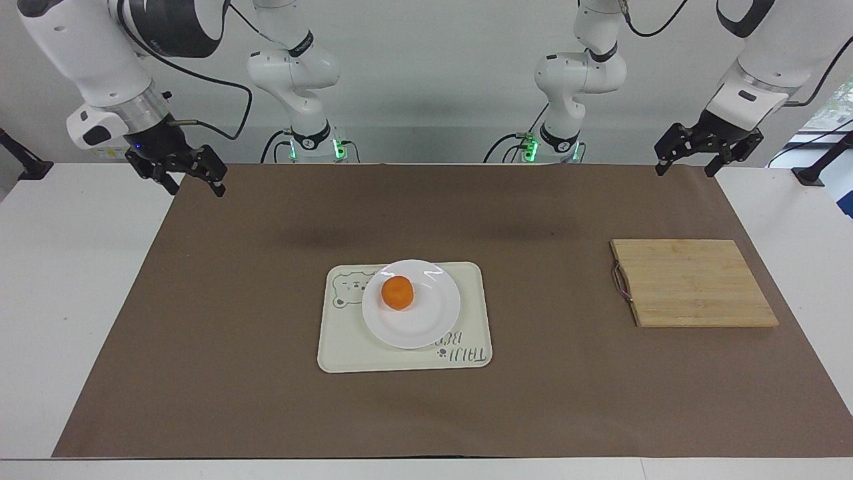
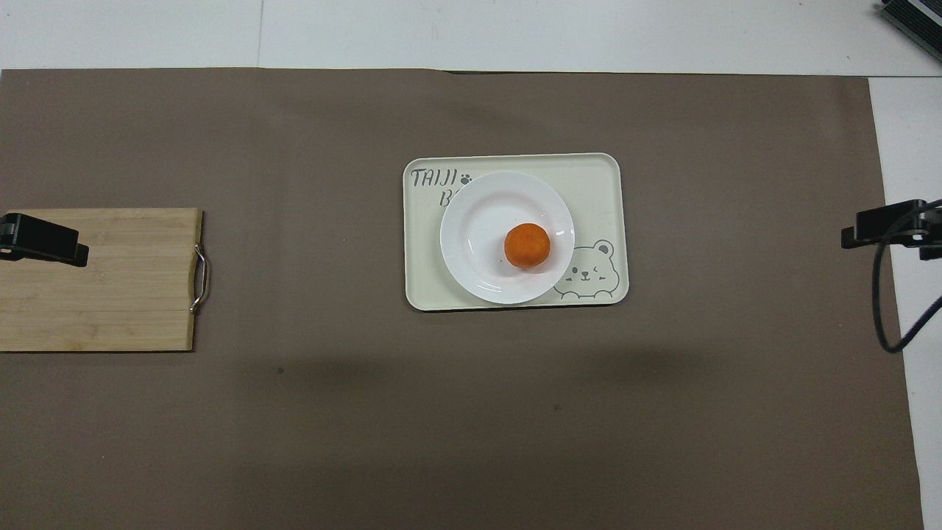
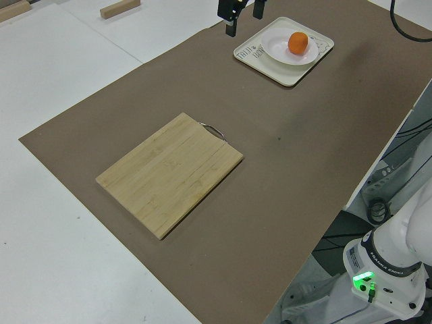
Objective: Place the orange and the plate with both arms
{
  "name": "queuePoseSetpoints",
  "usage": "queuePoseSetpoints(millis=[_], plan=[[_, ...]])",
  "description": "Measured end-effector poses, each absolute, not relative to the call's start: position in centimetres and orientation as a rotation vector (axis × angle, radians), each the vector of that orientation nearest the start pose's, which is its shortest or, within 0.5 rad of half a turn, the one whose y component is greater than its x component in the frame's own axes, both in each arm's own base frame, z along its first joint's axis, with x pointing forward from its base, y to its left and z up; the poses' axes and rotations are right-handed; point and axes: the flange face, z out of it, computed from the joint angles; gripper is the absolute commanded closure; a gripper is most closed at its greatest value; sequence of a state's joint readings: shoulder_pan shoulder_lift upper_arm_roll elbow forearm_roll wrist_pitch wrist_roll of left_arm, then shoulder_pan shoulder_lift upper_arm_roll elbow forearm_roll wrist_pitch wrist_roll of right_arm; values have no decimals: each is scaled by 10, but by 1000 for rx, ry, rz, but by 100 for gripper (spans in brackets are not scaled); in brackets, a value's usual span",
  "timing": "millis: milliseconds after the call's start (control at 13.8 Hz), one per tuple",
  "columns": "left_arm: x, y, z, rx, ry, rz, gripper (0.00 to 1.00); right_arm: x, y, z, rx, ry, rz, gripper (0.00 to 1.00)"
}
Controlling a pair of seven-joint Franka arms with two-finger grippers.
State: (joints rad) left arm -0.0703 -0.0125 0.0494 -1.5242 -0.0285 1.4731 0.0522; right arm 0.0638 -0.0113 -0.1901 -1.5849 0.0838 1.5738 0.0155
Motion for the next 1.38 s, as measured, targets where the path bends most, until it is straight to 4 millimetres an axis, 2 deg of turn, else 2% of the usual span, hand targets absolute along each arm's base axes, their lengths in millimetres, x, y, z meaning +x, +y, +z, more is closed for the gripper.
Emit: queuePoseSetpoints(millis=[218, 436, 945, 1236, 1382], plan=[[541, -14, 645, -3168, 119, 60, 0, 539, -62, 651, -3092, 210, 14, 0], [541, -14, 645, -3168, 119, 60, 0, 533, -67, 662, -3128, 217, -16, 0], [541, -14, 645, -3168, 119, 61, 0, 533, -60, 655, -3153, 152, 9, 0], [541, -14, 645, -3168, 119, 61, 0, 530, -41, 654, -3154, 90, 14, 0], [541, -14, 645, -3168, 119, 61, 0, 528, -40, 654, -3153, 88, 17, 0]])
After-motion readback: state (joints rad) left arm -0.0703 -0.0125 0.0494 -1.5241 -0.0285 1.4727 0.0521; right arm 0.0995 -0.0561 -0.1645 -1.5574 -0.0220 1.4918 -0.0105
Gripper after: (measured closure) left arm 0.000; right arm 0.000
